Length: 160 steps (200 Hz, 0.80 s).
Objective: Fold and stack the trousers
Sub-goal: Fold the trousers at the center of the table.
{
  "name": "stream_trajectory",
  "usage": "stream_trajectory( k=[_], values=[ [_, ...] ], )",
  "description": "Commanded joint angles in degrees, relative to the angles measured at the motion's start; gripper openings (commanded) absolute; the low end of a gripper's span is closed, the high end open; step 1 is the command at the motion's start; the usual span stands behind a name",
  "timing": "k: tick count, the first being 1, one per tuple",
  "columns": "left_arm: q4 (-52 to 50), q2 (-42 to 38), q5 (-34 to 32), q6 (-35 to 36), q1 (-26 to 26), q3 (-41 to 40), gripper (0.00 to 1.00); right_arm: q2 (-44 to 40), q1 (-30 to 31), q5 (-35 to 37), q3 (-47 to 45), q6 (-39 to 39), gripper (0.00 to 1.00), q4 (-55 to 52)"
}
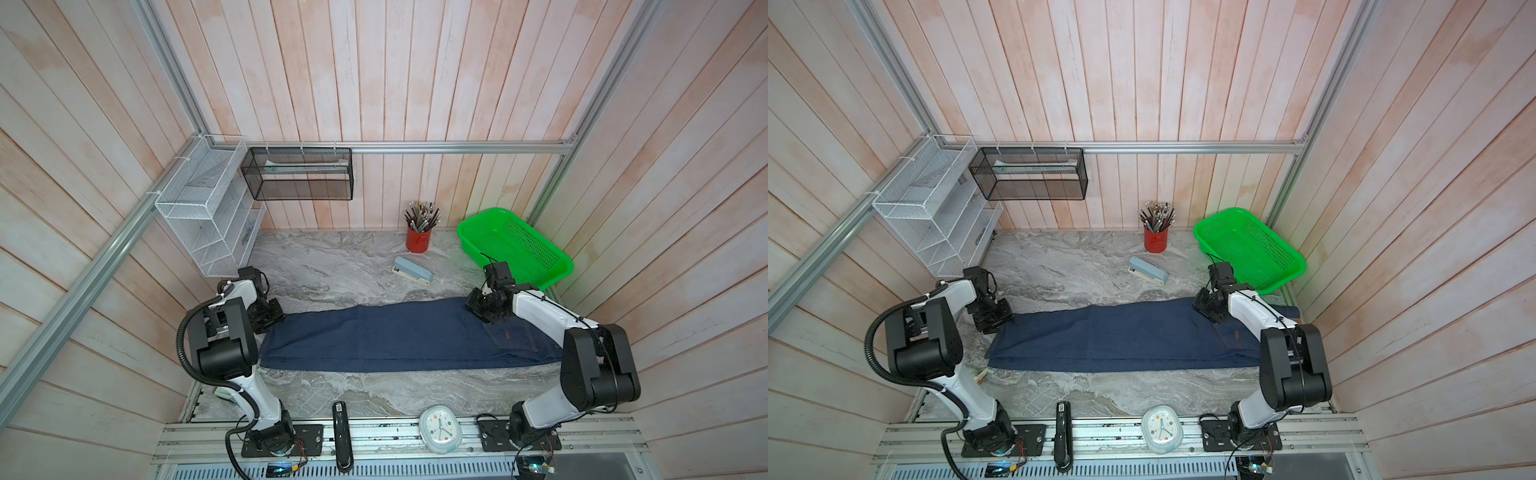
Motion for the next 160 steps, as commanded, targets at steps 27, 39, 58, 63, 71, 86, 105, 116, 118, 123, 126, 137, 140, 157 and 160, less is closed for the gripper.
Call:
stream_trajectory(
  k=[27, 39, 58, 63, 71, 86, 105, 116, 118, 123, 126, 137, 140, 157, 160],
  values=[
    [-1.5, 7.6, -1.4, -2.1, -2.1, -6.3, 0.51, -2.8, 1.0, -0.4, -2.6, -3.3, 0.41, 3.5],
    [-1.9, 7.5, -2.2, -2.9, -2.7, -6.7, 0.49, -3.1, 1.0, -0.3, -2.7, -3.8, 0.41, 4.0],
    [-2.2, 7.3, -2.9, -4.3, -3.8, -7.2, 0.48, -3.4, 0.5, -0.6, -2.8, -4.3, 0.41, 4.7],
    [-2.1, 7.3, -2.7, -4.6, -4.0, -7.4, 0.47, -3.4, 0.2, -0.9, -2.8, -4.5, 0.41, 5.0],
    [-1.8, 7.3, -2.3, -5.0, -4.4, -7.7, 0.46, -3.3, -0.3, -1.6, -3.1, -4.5, 0.41, 5.7],
    [-1.4, 8.1, -1.7, -5.9, -5.2, -8.3, 0.43, -3.1, -1.4, -2.8, -3.4, -4.8, 0.41, 6.6],
    [-1.2, 8.7, -1.8, -6.6, -6.5, -8.5, 0.38, -2.9, -2.5, -3.4, -3.5, -5.4, 0.41, 6.8],
    [-1.3, 9.0, -2.0, -7.0, -6.7, -8.4, 0.34, -3.3, -2.9, -3.9, -3.7, -5.2, 0.41, 7.0],
    [-1.3, 9.1, -2.1, -7.1, -6.7, -8.4, 0.33, -3.3, -2.9, -3.9, -3.7, -5.2, 0.41, 7.0],
    [-1.3, 9.3, -2.3, -7.1, -6.8, -8.3, 0.31, -3.4, -3.0, -4.0, -3.6, -5.2, 0.41, 7.0],
    [-1.3, 9.4, -2.4, -7.2, -6.8, -8.3, 0.30, -3.4, -2.9, -4.0, -3.6, -5.2, 0.41, 7.0],
    [-1.5, 9.8, -3.1, -7.4, -6.8, -8.0, 0.26, -3.5, -3.0, -4.1, -3.6, -5.4, 0.41, 6.8],
    [-1.5, 9.9, -3.3, -7.5, -6.9, -8.0, 0.24, -3.6, -3.0, -4.0, -3.6, -5.4, 0.41, 6.8],
    [-1.7, 10.1, -4.0, -7.4, -6.9, -7.6, 0.17, -3.7, -3.0, -3.9, -3.6, -5.5, 0.41, 6.6],
    [-1.7, 10.1, -4.1, -7.4, -6.9, -7.6, 0.16, -3.7, -3.0, -3.9, -3.6, -5.5, 0.41, 6.6]
  ],
)
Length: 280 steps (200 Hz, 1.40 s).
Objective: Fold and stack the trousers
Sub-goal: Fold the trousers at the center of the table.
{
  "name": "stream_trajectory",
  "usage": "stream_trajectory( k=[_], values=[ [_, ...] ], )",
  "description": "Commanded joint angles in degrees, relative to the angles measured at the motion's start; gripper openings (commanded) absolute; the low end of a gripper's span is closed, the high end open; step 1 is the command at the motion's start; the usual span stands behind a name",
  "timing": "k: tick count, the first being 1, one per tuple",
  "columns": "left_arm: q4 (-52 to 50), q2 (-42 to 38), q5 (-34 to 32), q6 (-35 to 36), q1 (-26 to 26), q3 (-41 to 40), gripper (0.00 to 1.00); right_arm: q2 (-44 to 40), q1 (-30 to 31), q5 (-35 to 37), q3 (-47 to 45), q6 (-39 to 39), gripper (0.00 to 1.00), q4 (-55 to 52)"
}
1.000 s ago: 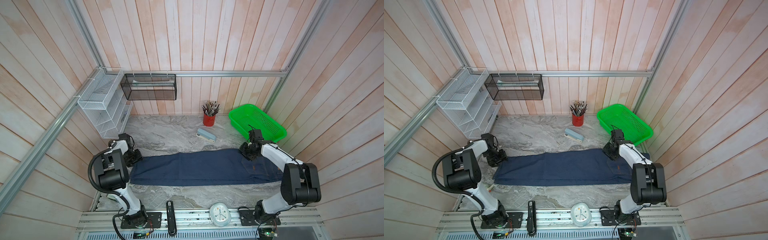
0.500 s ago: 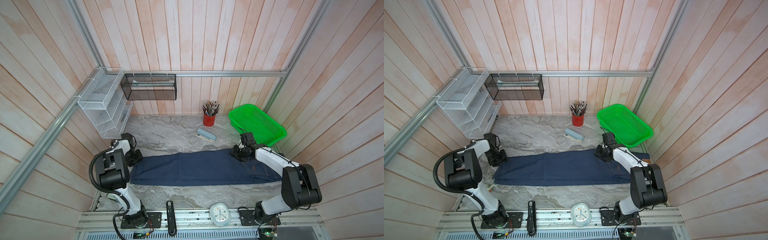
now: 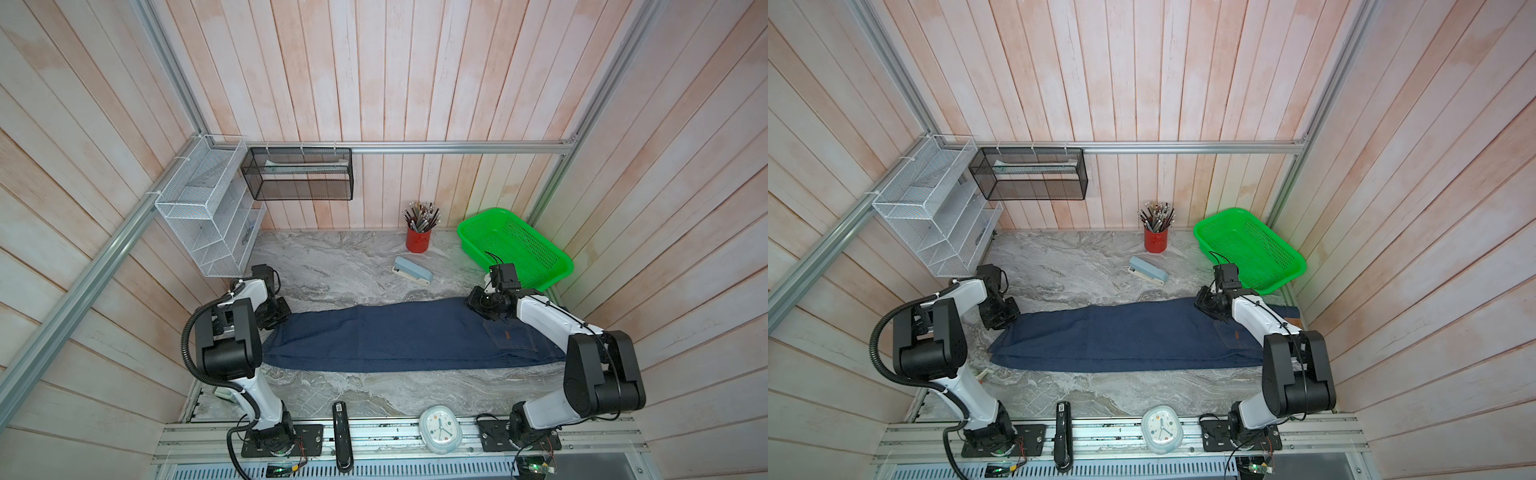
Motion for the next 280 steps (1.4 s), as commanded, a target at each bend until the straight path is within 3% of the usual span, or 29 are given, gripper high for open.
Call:
stream_trajectory(
  k=[1, 30, 59, 84, 183, 248, 280],
  values=[
    [-3.5, 10.3, 1.1, -0.6, -1.5, -6.5, 0.16, -1.4, -0.1, -0.8, -0.7, -1.0, 0.41, 0.1],
    [-4.8, 9.2, -2.4, -0.5, -1.4, -5.4, 0.00, -1.3, -0.2, -0.8, -0.6, -0.7, 0.41, -0.1],
    [-8.8, 5.0, -11.2, -0.2, -0.8, -0.9, 0.00, -1.3, -0.1, -1.1, 0.1, -0.2, 0.41, -0.4],
    [-10.3, 1.6, -14.9, 0.6, 1.4, 3.8, 0.00, -1.7, 0.6, -1.4, 0.9, 0.1, 0.41, -0.7],
    [-9.9, 3.9, -16.2, 4.6, 3.9, 19.6, 0.00, -3.1, 5.8, -1.1, 1.7, 2.1, 0.41, 0.3],
    [-10.7, 5.6, -18.6, 6.3, 5.5, 24.8, 0.00, -2.1, 8.3, -0.6, 2.7, 3.0, 0.41, 0.7],
    [-10.0, 5.2, -16.7, 7.8, 5.8, 26.0, 0.00, -1.4, 9.3, -0.8, 3.0, 3.4, 0.41, 0.9]
  ],
)
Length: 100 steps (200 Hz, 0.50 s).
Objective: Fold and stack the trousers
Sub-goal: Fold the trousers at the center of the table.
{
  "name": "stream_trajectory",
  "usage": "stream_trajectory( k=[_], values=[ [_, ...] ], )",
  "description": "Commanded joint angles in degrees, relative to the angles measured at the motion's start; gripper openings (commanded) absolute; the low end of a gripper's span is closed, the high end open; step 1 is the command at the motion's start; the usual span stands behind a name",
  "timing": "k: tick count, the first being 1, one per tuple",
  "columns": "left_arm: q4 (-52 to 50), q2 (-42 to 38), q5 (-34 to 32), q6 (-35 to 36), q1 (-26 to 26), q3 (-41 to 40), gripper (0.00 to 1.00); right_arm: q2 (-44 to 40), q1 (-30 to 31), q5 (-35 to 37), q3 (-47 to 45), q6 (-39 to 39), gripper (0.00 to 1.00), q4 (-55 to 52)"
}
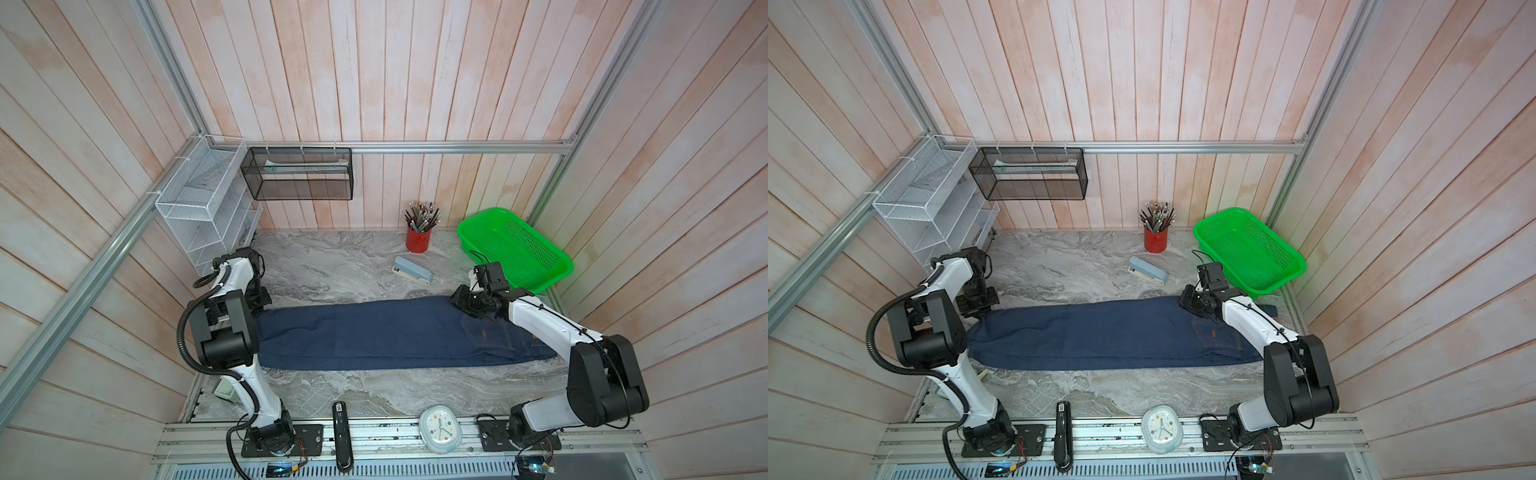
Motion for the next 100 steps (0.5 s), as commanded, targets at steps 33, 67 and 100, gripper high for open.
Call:
stream_trajectory(
  k=[33, 67, 100],
  values=[
    [12.9, -1.4, 2.3, 2.6, -3.0, 2.8, 0.00, 1.7, 1.4, -0.1, 1.6, 1.4, 0.41, 0.8],
    [11.4, -4.4, 6.8, -1.8, -8.7, -0.9, 0.00, 1.8, 1.7, 0.0, 1.6, 1.5, 0.41, 1.1],
    [10.1, -8.3, 8.8, -5.7, -14.1, -4.4, 0.00, 1.7, 1.7, 0.1, 1.2, 1.4, 0.41, 1.4]
  ],
)
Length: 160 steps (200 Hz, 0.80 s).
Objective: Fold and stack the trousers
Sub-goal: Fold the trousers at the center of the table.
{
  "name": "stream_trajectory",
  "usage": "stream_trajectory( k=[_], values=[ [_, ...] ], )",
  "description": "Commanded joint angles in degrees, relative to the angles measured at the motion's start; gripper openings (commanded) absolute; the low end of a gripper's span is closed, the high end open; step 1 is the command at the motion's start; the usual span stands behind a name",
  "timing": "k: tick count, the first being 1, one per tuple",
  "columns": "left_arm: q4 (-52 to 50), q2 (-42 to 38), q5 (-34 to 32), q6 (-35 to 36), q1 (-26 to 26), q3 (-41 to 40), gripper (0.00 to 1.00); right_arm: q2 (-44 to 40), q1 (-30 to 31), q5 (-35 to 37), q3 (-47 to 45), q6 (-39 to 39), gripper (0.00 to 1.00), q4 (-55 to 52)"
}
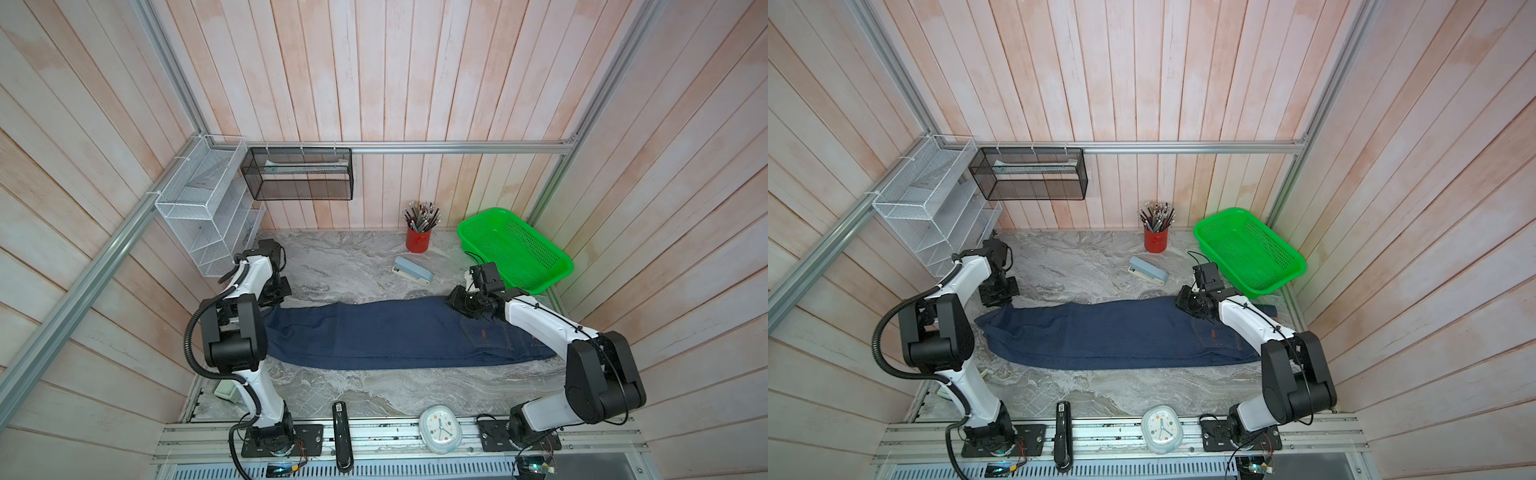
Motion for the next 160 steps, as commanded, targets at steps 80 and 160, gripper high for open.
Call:
stream_trajectory(
  k=[80, 160],
  values=[
    [-3.1, -11.1, -0.8, -9.6, -8.7, -1.2, 0.00, 1.6, 0.4, -0.8, 0.4, -0.2, 0.41, 2.0],
    [-11.9, -17.1, -4.2, -11.2, -10.4, 5.6, 0.00, 1.9, 0.4, -1.6, 0.3, -0.4, 0.41, 2.9]
  ],
)
